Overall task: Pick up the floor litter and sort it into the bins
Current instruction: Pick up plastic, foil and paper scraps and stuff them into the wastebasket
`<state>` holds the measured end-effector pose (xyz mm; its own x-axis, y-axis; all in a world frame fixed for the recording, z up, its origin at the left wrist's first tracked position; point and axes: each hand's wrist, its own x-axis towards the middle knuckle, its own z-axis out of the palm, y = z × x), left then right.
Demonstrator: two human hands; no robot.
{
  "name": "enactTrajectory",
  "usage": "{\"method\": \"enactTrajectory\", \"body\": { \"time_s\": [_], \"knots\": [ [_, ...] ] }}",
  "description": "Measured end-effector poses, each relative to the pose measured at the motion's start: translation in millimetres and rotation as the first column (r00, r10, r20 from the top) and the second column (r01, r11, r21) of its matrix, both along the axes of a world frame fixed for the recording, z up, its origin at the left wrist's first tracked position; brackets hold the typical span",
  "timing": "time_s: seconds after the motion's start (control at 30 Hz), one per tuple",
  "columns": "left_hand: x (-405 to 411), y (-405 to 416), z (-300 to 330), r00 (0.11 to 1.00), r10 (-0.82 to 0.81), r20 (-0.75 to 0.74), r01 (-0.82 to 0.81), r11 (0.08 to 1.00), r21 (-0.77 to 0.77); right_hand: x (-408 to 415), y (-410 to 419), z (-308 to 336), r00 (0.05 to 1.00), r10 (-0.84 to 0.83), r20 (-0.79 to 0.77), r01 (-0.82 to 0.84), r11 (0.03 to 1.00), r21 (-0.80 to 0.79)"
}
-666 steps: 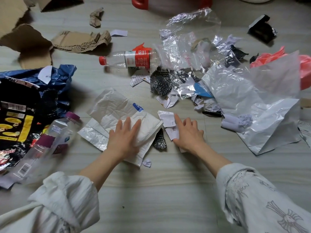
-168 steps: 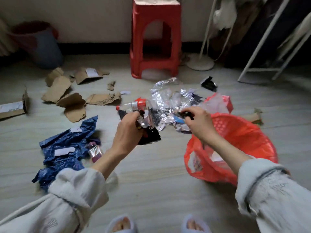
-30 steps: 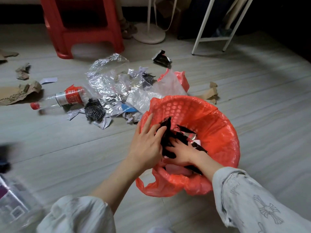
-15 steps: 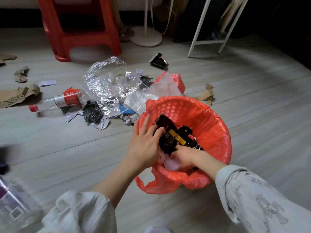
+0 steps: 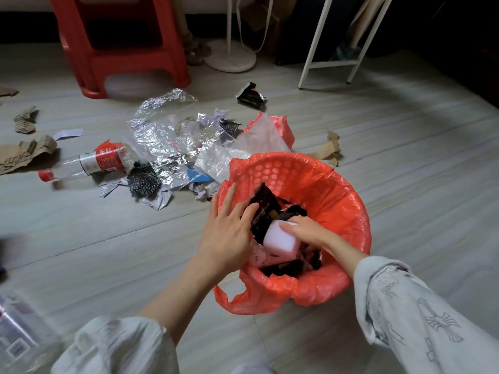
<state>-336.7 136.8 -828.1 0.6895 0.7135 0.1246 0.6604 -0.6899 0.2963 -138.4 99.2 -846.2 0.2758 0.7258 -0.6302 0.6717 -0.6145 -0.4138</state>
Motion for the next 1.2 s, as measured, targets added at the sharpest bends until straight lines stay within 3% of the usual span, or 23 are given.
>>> {"method": "enactTrajectory", "body": {
  "time_s": [0.07,0.13,0.23,0.3,0.57,0.73,0.9,1.0,1.2],
  "knots": [
    [0.7,0.2,1.1,1.0,0.011,0.004,-0.011,1.0,-0.002,2.2,-0.7,-4.3,0.95,0.09,0.299,-0.087,0.996,-0.026],
    [0.7,0.5,1.5,1.0,0.017,0.016,-0.017,1.0,-0.005,-3.4,0.7,-8.2,0.881,0.142,0.451,-0.142,0.989,-0.035],
    [0.9,1.5,-0.3,1.0,0.007,0.022,-0.007,1.0,0.003,-16.6,6.3,-14.7,0.938,0.067,0.34,-0.089,0.995,0.05],
    [0.7,1.0,0.0,0.999,0.006,0.033,-0.007,1.0,0.011,-22.9,5.3,-19.8,0.951,0.108,0.29,-0.124,0.992,0.035],
    [4.2,3.8,4.7,0.999,0.023,0.028,-0.022,0.999,-0.03,-22.2,4.6,-15.3,0.89,0.413,0.194,-0.376,0.905,-0.199],
    [1.9,-0.9,-1.4,0.998,-0.057,0.034,0.059,0.997,-0.057,-39.5,-7.2,-25.2,0.838,0.498,0.222,-0.422,0.85,-0.315],
    [-6.7,5.1,0.5,0.995,-0.103,-0.006,0.103,0.993,-0.05,-47.1,-4.4,-22.3,0.868,0.447,0.214,-0.391,0.883,-0.26],
    [-16.3,4.7,6.5,0.988,-0.139,-0.066,0.129,0.982,-0.134,-43.4,-6.6,-12.9,0.887,0.424,0.18,-0.38,0.895,-0.235],
    [-35.9,2.4,22.1,0.99,-0.142,0.014,0.142,0.972,-0.19,-42.6,-9.1,21.8,0.938,0.335,0.087,-0.322,0.937,-0.133]
  ]
}}
